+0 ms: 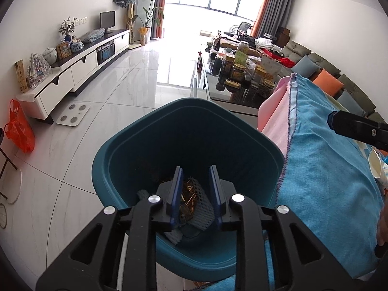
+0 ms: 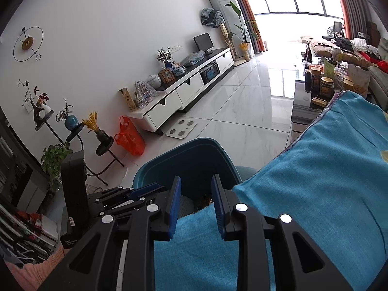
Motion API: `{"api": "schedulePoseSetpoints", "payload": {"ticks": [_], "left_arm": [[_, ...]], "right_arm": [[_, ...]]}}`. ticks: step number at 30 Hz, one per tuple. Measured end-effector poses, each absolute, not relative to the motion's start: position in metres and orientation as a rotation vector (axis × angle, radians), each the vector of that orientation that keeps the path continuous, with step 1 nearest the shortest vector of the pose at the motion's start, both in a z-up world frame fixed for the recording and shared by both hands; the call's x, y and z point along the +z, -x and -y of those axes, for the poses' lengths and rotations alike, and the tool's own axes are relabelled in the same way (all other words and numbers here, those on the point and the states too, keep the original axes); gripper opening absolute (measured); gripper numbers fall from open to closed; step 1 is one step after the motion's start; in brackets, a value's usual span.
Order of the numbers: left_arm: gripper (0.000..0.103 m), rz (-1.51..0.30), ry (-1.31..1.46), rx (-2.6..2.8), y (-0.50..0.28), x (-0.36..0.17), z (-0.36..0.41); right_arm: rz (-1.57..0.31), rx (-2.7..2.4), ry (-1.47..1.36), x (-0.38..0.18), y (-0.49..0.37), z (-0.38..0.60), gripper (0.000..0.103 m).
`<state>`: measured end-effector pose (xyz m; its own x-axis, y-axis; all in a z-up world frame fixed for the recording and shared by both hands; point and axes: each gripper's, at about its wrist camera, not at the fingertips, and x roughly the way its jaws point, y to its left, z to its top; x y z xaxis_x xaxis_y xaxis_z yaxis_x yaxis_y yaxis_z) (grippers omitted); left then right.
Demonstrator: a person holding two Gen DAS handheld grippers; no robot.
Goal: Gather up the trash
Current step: 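Move both tools back to the paper cups on the table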
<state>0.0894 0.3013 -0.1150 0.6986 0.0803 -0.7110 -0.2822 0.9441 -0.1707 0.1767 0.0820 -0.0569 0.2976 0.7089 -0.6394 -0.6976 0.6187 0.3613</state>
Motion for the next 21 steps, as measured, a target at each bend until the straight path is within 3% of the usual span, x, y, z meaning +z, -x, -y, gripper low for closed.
{"api": "schedulePoseSetpoints", "payload": {"ticks": [10, 21], "left_arm": [[0.045, -0.624, 0.231, 0.008, -0.064, -0.062, -0.231], [0.047, -0.649, 0.126, -0.297, -0.087, -0.055, -0.099]], "right_arm": [[-0.760, 0.856, -0.054, -0.036, -0.141, 0.001, 0.034], [-0.697, 0.628, -0.111, -0.034, -0.093, 0.117, 0.039]]}}
